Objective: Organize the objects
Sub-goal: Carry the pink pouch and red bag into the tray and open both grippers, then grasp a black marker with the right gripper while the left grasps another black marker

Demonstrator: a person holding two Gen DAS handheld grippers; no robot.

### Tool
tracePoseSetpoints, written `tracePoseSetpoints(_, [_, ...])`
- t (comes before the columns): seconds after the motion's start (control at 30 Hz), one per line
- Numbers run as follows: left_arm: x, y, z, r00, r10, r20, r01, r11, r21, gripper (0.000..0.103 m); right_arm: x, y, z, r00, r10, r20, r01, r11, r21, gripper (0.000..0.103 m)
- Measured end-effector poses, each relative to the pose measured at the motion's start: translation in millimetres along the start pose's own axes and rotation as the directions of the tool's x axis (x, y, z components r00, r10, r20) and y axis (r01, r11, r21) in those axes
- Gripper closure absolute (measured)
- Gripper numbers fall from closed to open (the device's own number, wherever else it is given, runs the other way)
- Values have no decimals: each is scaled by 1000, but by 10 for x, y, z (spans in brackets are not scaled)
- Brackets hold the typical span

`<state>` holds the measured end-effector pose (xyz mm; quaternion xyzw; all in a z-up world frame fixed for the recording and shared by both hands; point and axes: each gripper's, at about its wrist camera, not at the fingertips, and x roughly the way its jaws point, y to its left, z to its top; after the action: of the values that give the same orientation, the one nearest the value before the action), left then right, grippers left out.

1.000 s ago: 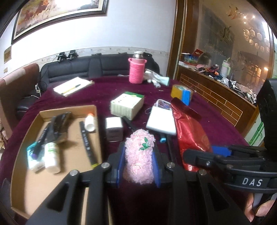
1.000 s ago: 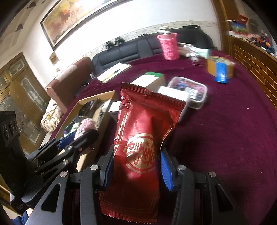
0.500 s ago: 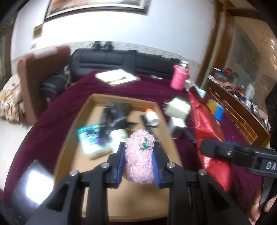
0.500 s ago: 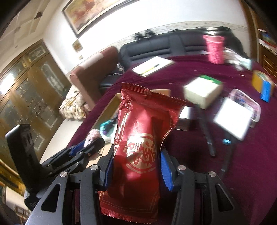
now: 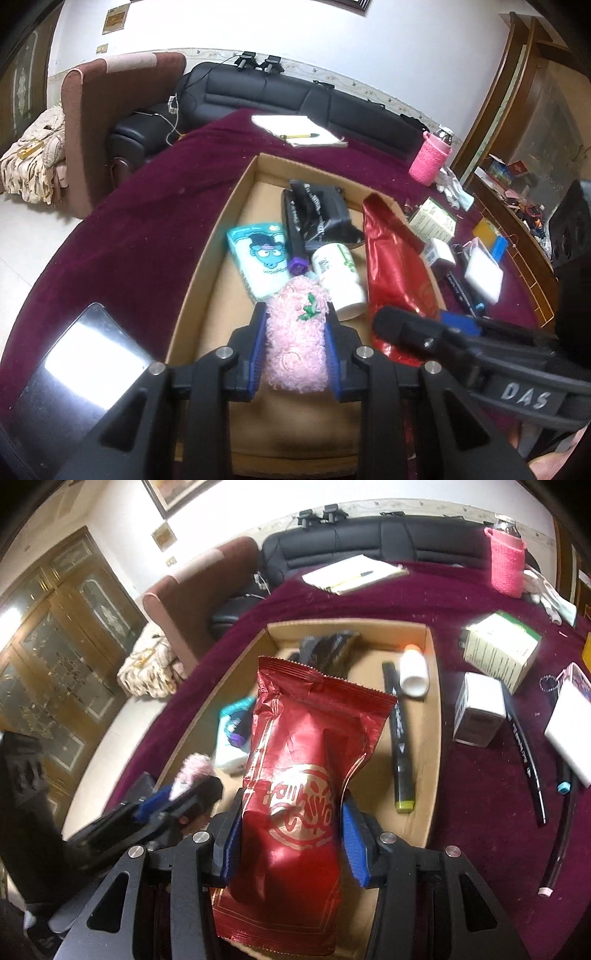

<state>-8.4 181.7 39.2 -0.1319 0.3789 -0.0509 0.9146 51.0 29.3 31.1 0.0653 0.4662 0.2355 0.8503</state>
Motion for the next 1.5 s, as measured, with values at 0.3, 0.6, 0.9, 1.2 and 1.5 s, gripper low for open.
tracePoseSetpoints(0.3, [96,30,-63,999,-13,-31,13,1000,-6,74,112,-52,-46,1000,-11,-27,11,1000,3,48])
tracePoseSetpoints(0.6, [88,-39,-68,998,-15,-56,15,1000,-5,54,-119,-120,-74,1000,22,-1,-22,1000,8,44])
tracePoseSetpoints(0.9, [-172,-286,-11,1000,24,12,-25,998,58,37,-919,-660,-144,986,35,165,-47,996,73,39])
tracePoseSetpoints(1.2, [-213,-876,24,997,-74,-10,74,989,125,37,-1187,-1769,-282,973,-197,124,166,960,224,43])
tracePoseSetpoints(1.5, [8,-1490,-57,992,-97,-75,111,970,216,37,-833,-1917,-323,963,-268,-3,266,955,134,71])
